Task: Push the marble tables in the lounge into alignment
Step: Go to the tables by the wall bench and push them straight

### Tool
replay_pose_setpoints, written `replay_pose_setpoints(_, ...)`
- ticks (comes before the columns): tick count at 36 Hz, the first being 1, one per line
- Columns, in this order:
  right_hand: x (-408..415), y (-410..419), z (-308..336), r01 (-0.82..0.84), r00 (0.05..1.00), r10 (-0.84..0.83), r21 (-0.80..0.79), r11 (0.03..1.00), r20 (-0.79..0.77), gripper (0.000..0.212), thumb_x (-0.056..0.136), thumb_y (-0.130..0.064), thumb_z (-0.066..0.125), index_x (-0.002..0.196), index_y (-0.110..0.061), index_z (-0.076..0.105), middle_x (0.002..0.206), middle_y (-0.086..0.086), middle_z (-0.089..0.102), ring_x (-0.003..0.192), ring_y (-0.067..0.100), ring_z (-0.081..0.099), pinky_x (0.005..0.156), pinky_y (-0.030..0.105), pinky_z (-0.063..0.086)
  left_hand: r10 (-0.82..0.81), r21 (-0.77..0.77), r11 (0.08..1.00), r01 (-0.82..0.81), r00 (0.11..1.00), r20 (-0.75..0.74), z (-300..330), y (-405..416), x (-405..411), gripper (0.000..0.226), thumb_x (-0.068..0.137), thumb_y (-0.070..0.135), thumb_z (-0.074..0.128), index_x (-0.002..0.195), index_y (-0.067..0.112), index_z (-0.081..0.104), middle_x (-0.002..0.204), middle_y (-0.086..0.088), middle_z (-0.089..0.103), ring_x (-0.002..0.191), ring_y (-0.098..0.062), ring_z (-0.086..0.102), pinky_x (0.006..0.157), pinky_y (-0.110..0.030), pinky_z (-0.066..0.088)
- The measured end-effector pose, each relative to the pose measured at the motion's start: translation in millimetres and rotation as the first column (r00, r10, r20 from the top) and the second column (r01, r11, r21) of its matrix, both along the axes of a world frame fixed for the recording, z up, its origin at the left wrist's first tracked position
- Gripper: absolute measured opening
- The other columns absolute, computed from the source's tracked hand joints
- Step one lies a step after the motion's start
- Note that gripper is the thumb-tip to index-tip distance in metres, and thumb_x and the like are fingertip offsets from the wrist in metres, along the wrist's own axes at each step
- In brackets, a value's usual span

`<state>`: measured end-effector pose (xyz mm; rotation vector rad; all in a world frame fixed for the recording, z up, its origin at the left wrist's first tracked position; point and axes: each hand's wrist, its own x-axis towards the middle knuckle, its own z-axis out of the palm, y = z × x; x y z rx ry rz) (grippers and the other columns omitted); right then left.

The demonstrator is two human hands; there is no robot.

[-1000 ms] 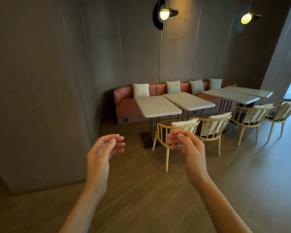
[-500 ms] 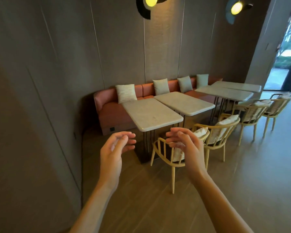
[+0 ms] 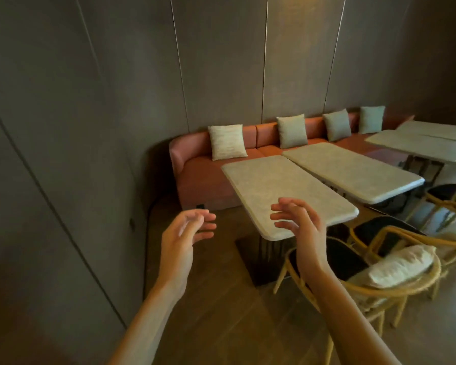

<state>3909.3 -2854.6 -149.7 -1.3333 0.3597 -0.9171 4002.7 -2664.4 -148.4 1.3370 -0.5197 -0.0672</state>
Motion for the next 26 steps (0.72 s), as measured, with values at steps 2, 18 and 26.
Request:
replay_pose_setpoints(2, 44.6, -17.3, 3.7, 0.01, 1.0, -0.01, -0.002, 1.0, -0.02, 0.024, 0.104, -0.018, 0.048, 0.1, -0.013, 0.072, 0.093, 0.008, 0.075, 0.087, 0.027, 0.071, 0.078, 0.034, 0.057, 0.007, -0.001, 1.0, -0.007, 1.0, -0.01, 3.3, -14.8, 46.0, 0.021, 0.096, 0.023, 0.055, 0.097, 0.02, 0.076, 0.102, -0.009, 0.075, 0.095, -0.027, 0.072, 0.081, -0.035, 0.06)
replay_pose_setpoints(18, 315.2, -127.7, -48.0, 0.358, 0.923, -0.348, 0.034, 0.933, -0.165, 0.024, 0.105, -0.012, 0.045, 0.102, -0.011, 0.068, 0.098, 0.015, 0.072, 0.088, 0.027, 0.069, 0.08, 0.036, 0.056, -0.344, 0.058, 0.933, 0.355, 0.929, -0.138, -52.3, -186.7, 367.2, 0.021, 0.101, 0.01, 0.049, 0.101, 0.007, 0.07, 0.103, -0.014, 0.073, 0.097, -0.03, 0.069, 0.088, -0.042, 0.056)
replay_pose_setpoints(26, 371.8, -171.4, -92.4, 0.609, 0.763, -0.587, -0.002, 0.793, -0.27, 0.024, 0.104, -0.015, 0.047, 0.101, -0.02, 0.07, 0.093, 0.004, 0.074, 0.084, 0.018, 0.072, 0.076, 0.028, 0.06, -0.575, 0.272, 0.747, 0.607, 0.795, -0.194, -92.7, -275.7, 462.9, 0.021, 0.102, 0.016, 0.05, 0.107, 0.015, 0.07, 0.104, -0.005, 0.073, 0.101, -0.021, 0.069, 0.093, -0.04, 0.056)
